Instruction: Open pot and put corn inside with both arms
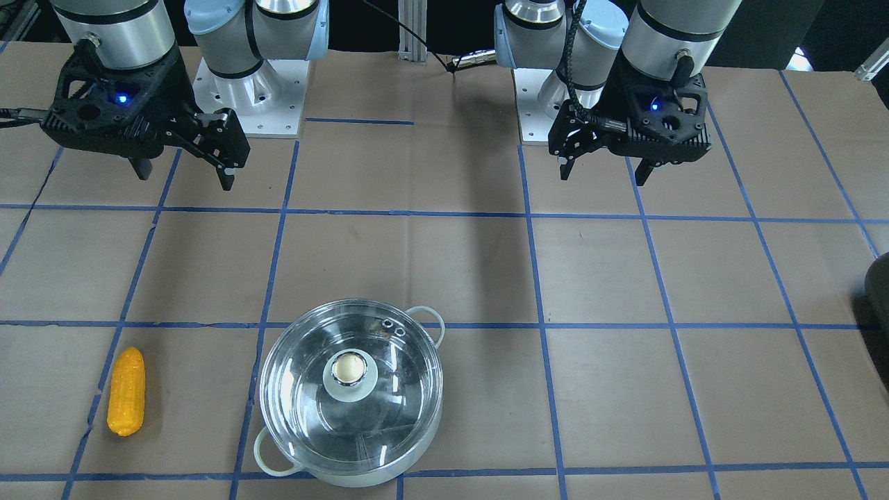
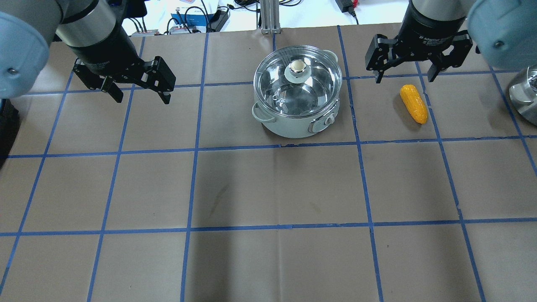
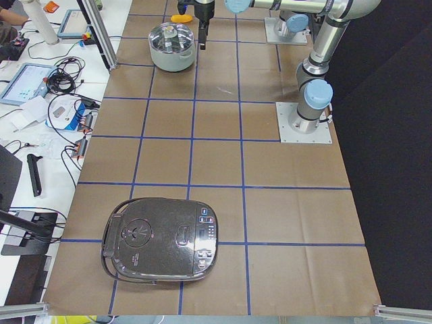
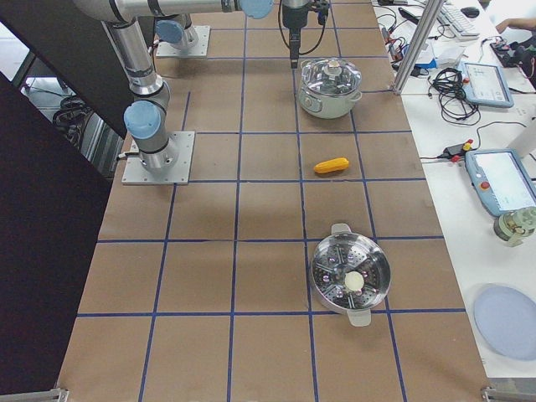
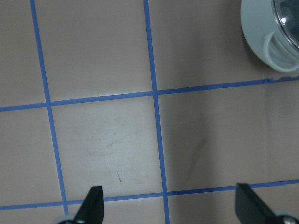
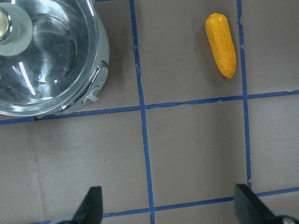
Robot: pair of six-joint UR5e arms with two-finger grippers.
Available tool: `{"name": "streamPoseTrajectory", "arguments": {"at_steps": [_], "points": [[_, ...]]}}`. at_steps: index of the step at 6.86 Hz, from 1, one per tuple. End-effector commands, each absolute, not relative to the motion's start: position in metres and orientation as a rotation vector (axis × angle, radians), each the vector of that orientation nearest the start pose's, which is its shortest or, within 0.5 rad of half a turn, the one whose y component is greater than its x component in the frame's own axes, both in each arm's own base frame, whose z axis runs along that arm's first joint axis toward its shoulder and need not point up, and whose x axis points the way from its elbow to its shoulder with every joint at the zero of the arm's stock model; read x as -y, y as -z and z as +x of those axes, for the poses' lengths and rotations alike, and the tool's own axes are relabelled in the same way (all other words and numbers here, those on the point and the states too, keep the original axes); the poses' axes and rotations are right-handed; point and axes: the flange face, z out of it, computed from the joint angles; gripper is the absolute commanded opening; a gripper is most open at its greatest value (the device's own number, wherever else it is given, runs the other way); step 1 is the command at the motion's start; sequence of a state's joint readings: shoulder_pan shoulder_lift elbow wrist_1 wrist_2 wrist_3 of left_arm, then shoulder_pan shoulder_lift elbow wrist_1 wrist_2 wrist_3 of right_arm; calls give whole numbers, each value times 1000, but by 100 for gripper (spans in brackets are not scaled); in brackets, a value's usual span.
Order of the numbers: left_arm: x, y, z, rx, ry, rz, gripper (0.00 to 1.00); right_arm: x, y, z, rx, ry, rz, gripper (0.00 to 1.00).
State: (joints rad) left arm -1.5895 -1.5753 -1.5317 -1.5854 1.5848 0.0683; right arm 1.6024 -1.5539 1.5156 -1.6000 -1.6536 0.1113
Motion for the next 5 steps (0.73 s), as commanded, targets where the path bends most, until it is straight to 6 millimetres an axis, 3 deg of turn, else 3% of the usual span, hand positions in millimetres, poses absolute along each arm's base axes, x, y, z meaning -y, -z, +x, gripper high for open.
{"name": "streamPoseTrajectory", "arguments": {"at_steps": [1,3,4,5], "points": [[494,-503,-142,-3123,31,139,100,501,-510,141,-3214,118,133,100],[495,-502,-142,-3121,26,139,100,503,-509,137,-3215,115,140,100],[506,-505,-142,-3117,42,115,100,504,-509,136,-3214,112,133,100],[506,-513,-157,-3129,69,134,100,509,-508,117,-3212,114,135,100]]}}
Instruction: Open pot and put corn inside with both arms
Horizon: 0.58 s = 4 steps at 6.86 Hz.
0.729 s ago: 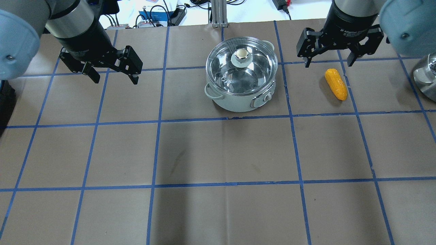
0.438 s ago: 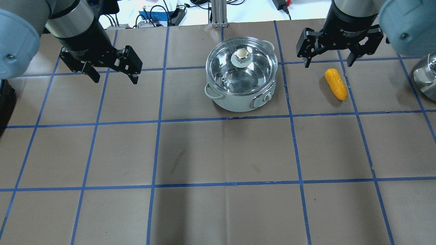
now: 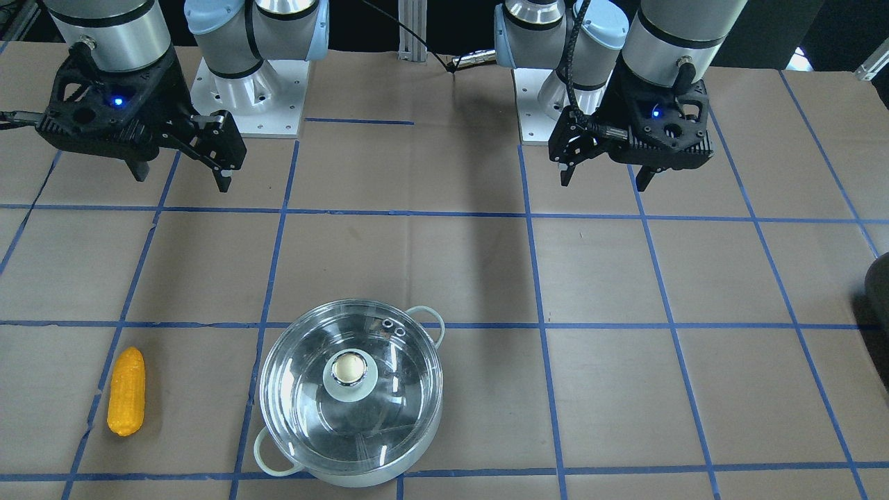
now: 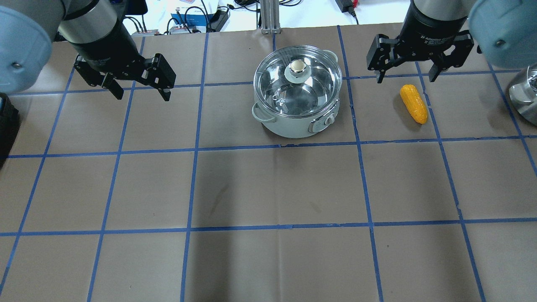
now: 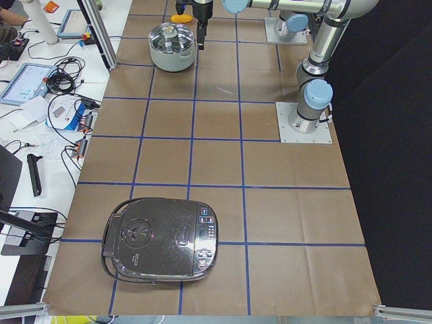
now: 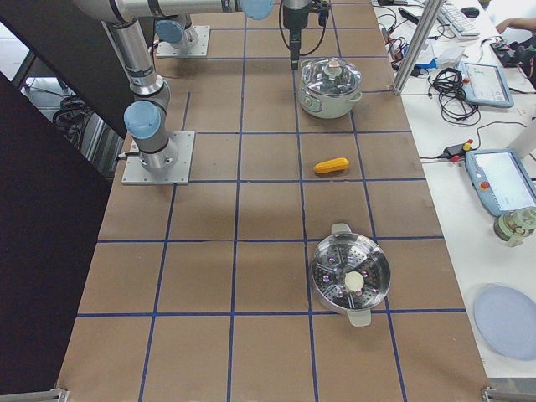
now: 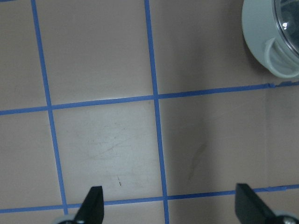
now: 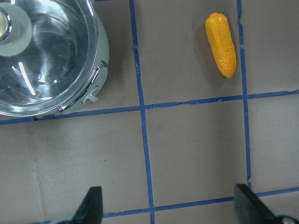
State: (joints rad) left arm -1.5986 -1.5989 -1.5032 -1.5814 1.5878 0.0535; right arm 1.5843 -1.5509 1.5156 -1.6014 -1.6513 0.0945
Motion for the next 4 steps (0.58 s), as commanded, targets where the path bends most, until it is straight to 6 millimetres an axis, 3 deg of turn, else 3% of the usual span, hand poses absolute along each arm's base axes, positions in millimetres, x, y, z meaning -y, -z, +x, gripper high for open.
{"name": "streamPoseTrajectory", "arguments": {"at_steps": [1,2,3,4], "points": [[502,-526,-181,-3131,99,146,100,516,-508,79,-3210,97,129,100],[512,-505,-212,-3146,58,126,100,521,-505,50,-3209,85,153,100],[535,-488,-252,-3166,112,69,100,531,-497,19,-3211,73,29,100],[566,-476,-291,-3196,138,40,100,548,-474,-6,-3182,36,-40,100]]}}
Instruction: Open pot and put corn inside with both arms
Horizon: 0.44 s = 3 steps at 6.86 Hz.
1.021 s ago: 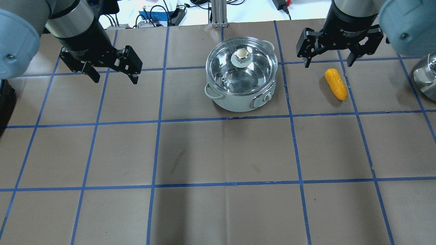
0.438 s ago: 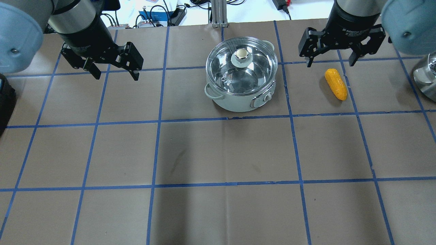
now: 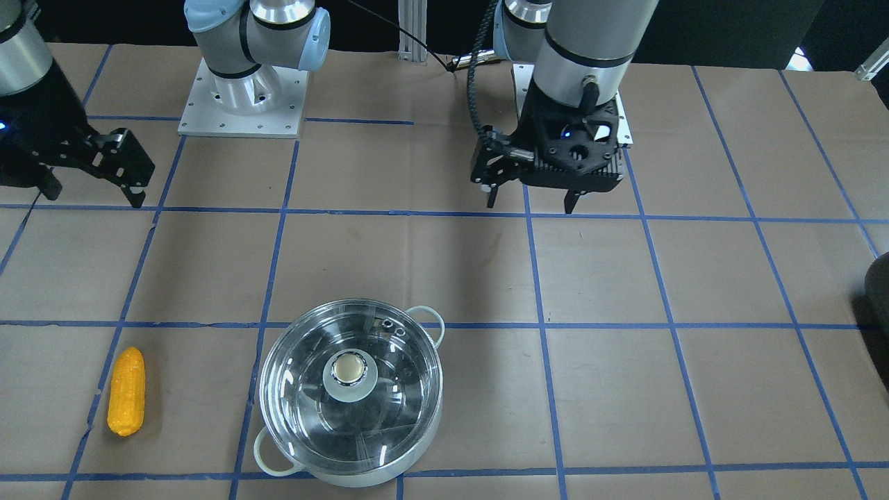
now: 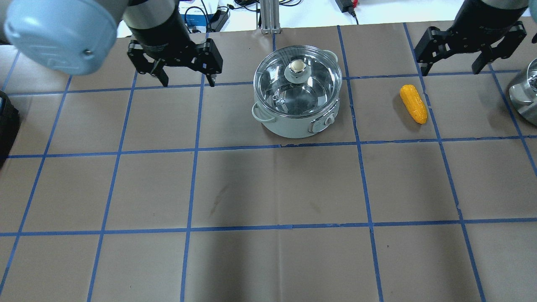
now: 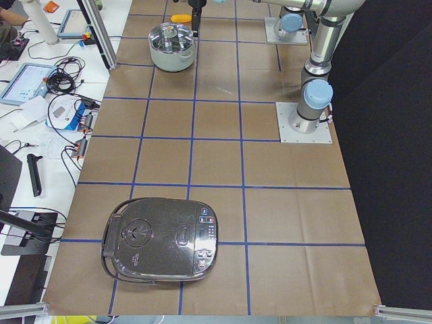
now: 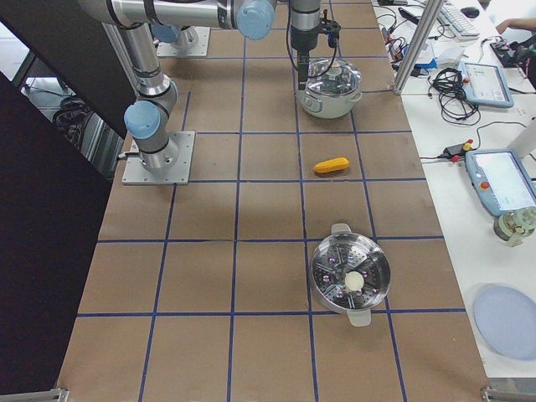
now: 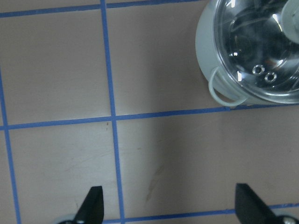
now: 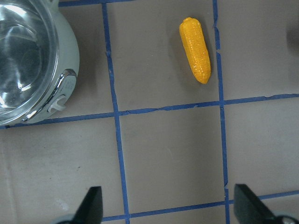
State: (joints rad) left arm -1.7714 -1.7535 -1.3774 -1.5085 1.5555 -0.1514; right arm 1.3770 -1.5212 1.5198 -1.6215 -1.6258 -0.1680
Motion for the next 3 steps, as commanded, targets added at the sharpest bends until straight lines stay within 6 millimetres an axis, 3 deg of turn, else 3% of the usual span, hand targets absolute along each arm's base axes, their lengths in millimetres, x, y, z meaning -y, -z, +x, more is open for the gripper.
{"name": "streamPoseTrajectory", "arguments": {"at_steps": [1,2,3], "points": [[592,-475,-325,-3212,169,14,100,579,-439,-24,-3175,61,-106,100],[616,-443,-358,-3231,120,-73,100,609,-399,-33,-3176,63,-116,100],[639,-417,-381,-3256,176,-111,100,643,-353,-42,-3185,117,-116,99]]}}
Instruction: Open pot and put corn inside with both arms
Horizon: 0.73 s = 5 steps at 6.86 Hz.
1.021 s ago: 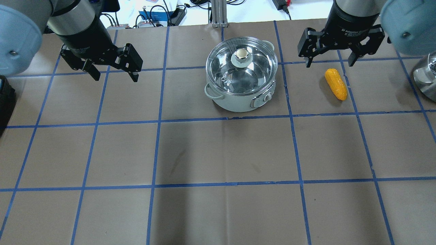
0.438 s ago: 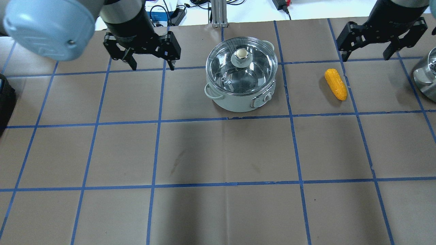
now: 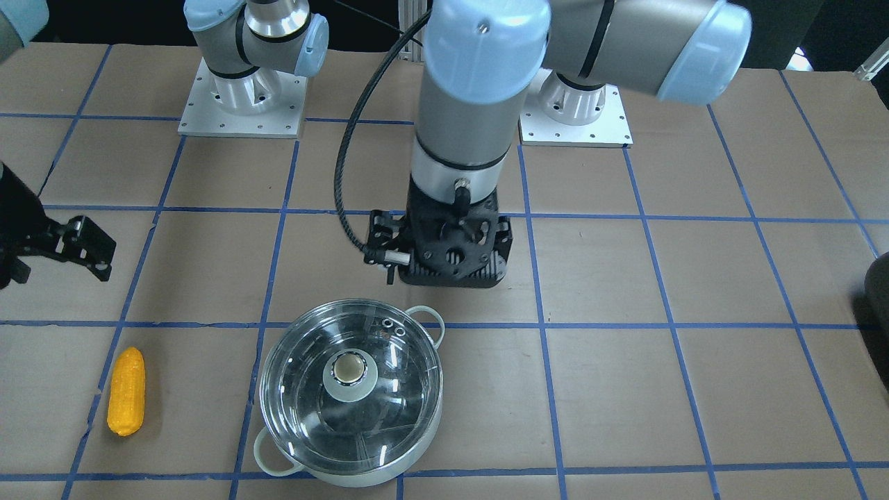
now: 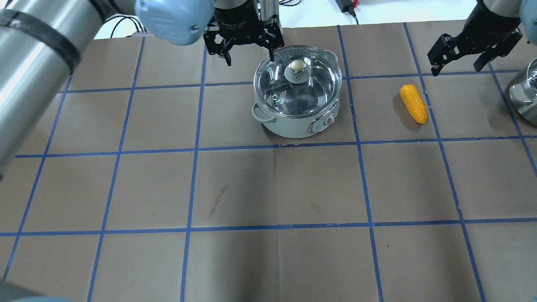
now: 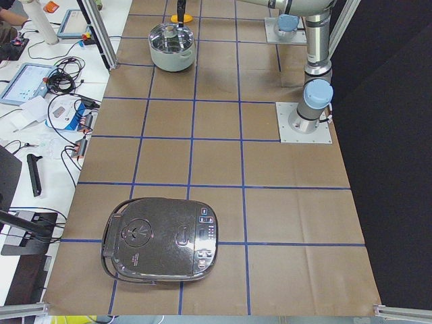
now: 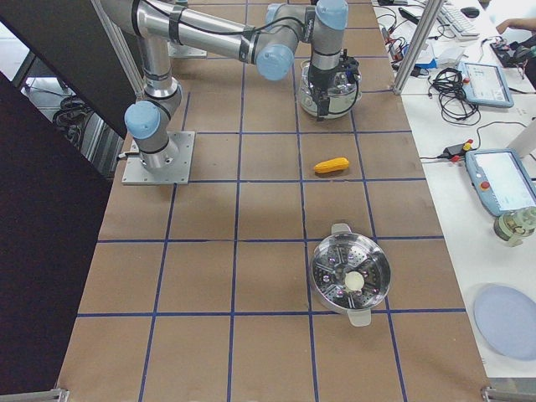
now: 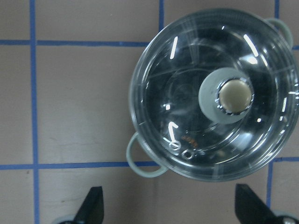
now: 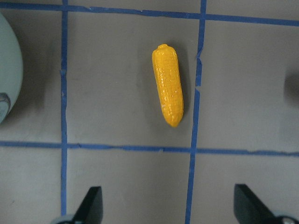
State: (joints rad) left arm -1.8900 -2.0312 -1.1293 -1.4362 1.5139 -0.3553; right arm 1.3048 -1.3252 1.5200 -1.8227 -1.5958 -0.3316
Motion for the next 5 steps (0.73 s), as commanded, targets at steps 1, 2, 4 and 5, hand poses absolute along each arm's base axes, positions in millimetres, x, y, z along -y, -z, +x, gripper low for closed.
{"name": "streamPoseTrajectory", "arguments": {"at_steps": [1,2,4,5], "points": [[648,-392,-397,-3273,160,-165,100,667,-306,-47,-3169,102,-119,99],[647,-388,-404,-3275,160,-170,100,685,-268,-47,-3128,157,-161,97],[663,-362,-411,-3291,209,-191,100,689,-213,-46,-3103,184,-267,98],[668,-349,-413,-3291,212,-188,100,682,-195,-45,-3106,145,-282,97]]}}
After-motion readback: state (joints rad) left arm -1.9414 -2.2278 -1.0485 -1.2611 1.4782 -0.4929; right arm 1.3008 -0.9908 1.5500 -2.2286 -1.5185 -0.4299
